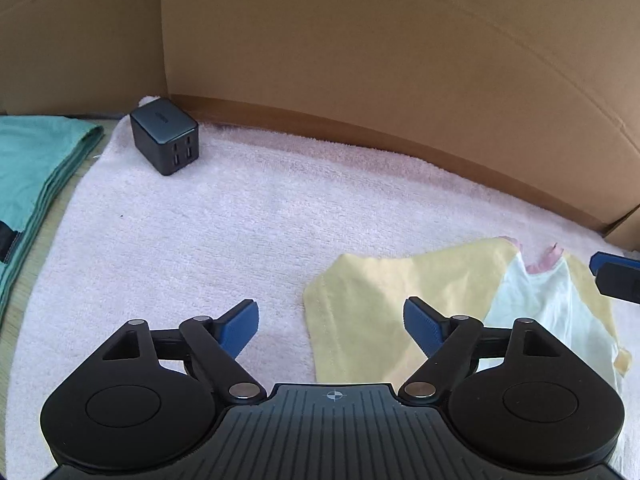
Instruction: Fold clothes
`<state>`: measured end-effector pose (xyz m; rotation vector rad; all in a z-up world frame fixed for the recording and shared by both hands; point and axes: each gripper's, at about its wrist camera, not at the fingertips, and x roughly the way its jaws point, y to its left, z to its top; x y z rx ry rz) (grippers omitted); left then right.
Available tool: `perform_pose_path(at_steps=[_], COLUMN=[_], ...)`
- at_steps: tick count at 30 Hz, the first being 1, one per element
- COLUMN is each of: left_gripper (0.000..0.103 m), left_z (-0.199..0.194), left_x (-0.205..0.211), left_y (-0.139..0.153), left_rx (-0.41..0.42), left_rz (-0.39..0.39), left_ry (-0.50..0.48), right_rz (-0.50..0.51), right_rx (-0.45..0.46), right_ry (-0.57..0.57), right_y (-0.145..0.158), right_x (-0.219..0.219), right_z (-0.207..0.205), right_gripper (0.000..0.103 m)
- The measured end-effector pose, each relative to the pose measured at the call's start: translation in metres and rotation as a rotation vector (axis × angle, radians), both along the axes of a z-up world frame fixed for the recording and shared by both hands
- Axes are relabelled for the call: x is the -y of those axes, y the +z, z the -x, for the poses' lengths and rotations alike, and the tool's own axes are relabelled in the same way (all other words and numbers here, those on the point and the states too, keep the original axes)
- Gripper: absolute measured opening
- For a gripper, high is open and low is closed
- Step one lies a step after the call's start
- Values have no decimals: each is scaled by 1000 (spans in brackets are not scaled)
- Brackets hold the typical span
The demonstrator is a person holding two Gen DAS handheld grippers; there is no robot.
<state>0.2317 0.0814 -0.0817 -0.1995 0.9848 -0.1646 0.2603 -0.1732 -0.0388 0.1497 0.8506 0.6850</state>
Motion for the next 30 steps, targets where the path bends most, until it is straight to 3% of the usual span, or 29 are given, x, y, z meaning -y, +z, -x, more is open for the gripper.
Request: perform_pose_path(at_steps=[5,7,9,11,12,13,17,21,29,30], left_gripper=[87,88,79,43,7,3,0,0,0,0], left_z=[-21,-22,-23,-26,-28,-29,-25,-25,-26,-26], left_x=[4,13,21,27,28,28,32,27,33,34], left_y=[-21,-22,-21,-21,-23,-24,-21,-16,-19,-18], left_rx=[-111,-99,-84,-96,-114,-122,-55,-11,-16,-14], left_rz=[153,144,133,127,137,143,67,0,-90,-99], left_ry=[-48,-54,-66,-85,-84,-78,-32,25,27,27], right_rz=[-1,-18,-22,-12,-6,2,29,54,243,269], right_rx=[22,26,37,26,14,1,-76,-121,-90,-86], right_ry=[-134,-213,-300,-383,-423,-456,-540,-536,-353,-347], right_y=[-5,-5,-8,-14,-18,-23,-53,-75,-89,-89], right_x=[54,84,115,149,166,178,213,215,154,147], right_z=[35,40,43,44,43,41,24,-1,-32,-34], right_gripper=[62,62,64,66,67,67,67,66,50,42])
